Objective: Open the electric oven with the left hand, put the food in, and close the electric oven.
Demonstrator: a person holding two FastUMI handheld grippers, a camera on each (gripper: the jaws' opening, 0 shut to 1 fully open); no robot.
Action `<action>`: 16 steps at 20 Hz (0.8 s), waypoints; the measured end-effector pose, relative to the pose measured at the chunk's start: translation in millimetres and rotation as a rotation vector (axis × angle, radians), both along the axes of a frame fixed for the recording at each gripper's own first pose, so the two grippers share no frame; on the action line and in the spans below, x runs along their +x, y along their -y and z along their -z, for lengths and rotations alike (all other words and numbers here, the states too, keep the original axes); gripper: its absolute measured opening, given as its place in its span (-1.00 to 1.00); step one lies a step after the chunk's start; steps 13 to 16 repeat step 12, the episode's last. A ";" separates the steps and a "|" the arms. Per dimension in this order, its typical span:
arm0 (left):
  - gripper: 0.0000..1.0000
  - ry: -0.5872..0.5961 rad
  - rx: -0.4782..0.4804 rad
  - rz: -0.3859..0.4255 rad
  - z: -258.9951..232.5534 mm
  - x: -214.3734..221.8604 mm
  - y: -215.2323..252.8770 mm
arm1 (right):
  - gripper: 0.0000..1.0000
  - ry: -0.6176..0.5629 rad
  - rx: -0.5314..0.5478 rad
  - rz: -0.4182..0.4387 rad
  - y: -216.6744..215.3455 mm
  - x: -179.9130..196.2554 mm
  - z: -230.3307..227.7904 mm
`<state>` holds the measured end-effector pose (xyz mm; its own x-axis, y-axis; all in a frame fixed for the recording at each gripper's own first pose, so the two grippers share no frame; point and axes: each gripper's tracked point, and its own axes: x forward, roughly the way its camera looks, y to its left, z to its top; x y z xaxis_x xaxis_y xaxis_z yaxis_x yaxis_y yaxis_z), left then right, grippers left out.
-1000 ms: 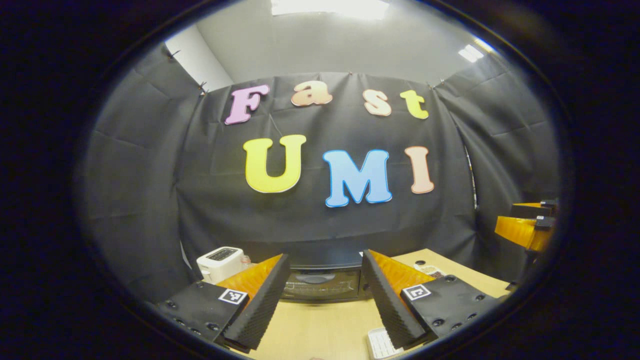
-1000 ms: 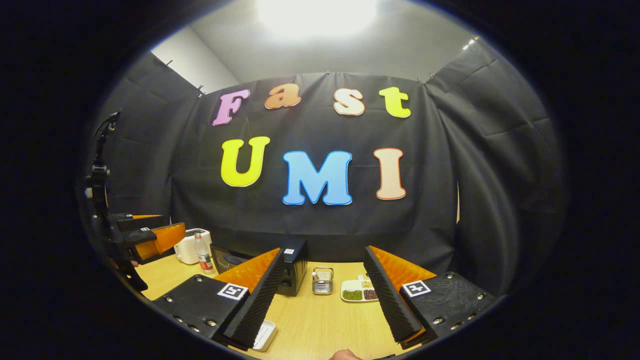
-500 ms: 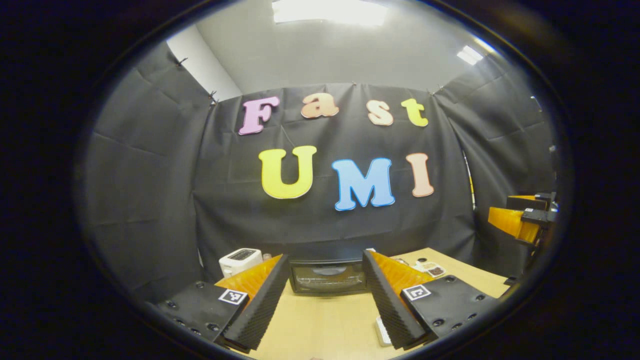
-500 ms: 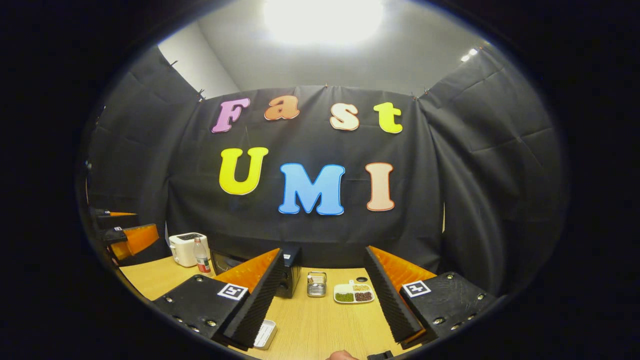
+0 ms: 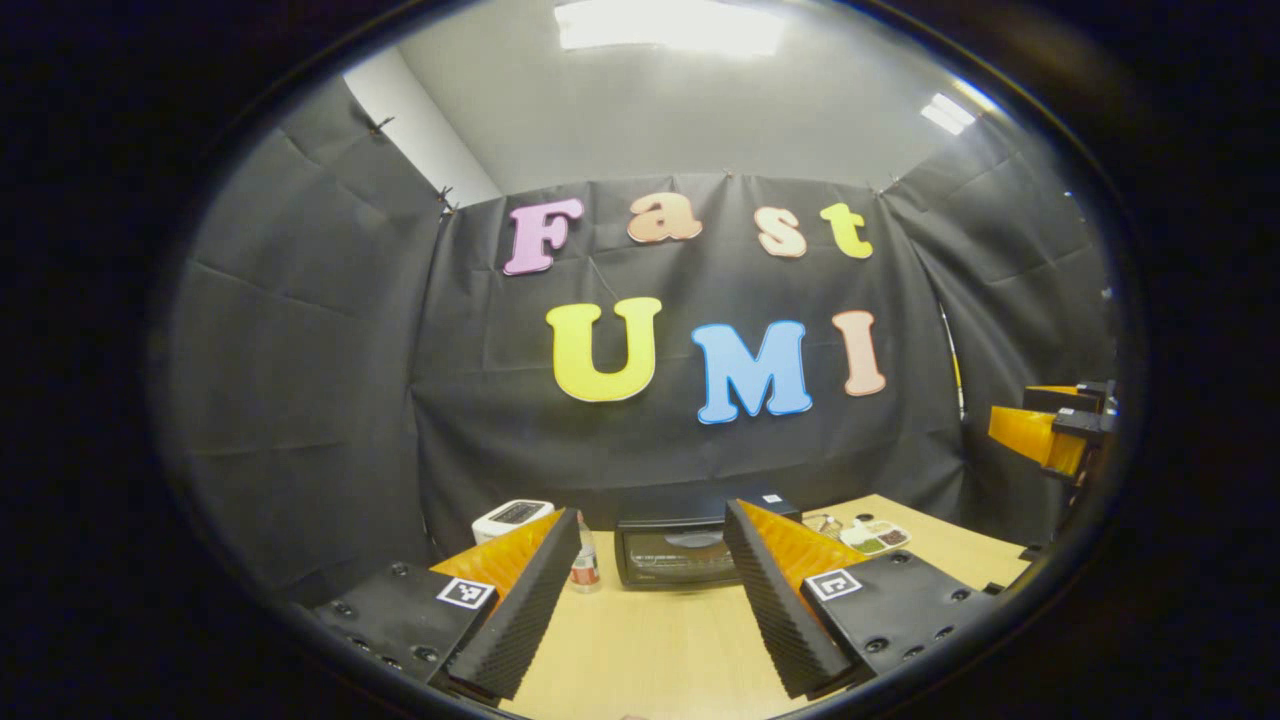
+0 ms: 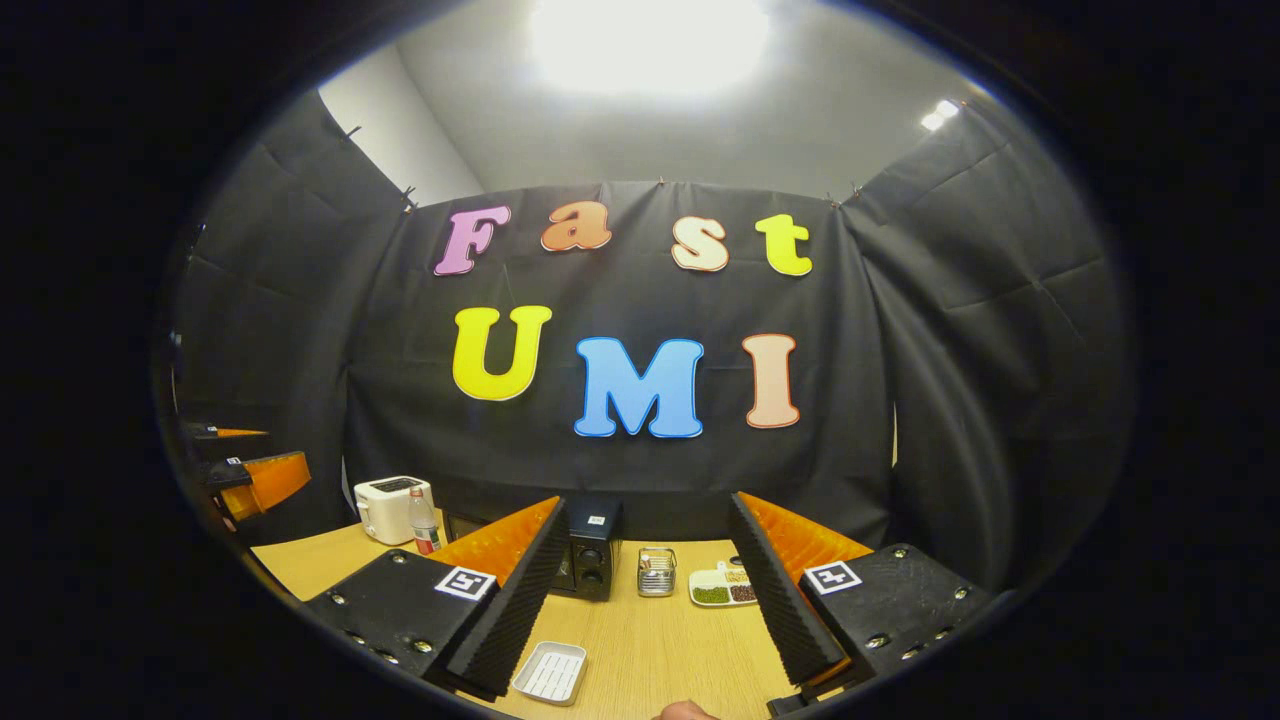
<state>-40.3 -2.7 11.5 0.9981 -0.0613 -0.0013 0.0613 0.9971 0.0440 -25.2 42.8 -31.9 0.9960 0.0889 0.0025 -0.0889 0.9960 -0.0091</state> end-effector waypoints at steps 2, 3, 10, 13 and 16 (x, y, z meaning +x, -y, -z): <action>0.85 -0.002 -0.006 -0.008 0.8 -0.4 -3.3 | 0.93 0.004 -0.002 0.001 -0.9 1.4 -1.8; 0.88 -0.002 -0.007 -0.013 2.0 0.3 -4.1 | 0.93 0.006 -0.002 0.002 -1.5 2.9 -2.1; 1.00 0.002 -0.004 -0.031 2.6 5.8 -7.8 | 0.93 0.012 0.001 -0.002 -3.4 8.4 -6.3; 1.00 0.000 -0.005 -0.037 3.8 7.5 -9.1 | 0.93 0.012 -0.003 -0.005 -4.2 10.9 -6.5; 1.00 0.000 -0.005 -0.037 3.8 7.5 -9.1 | 0.93 0.012 -0.003 -0.005 -4.2 10.9 -6.5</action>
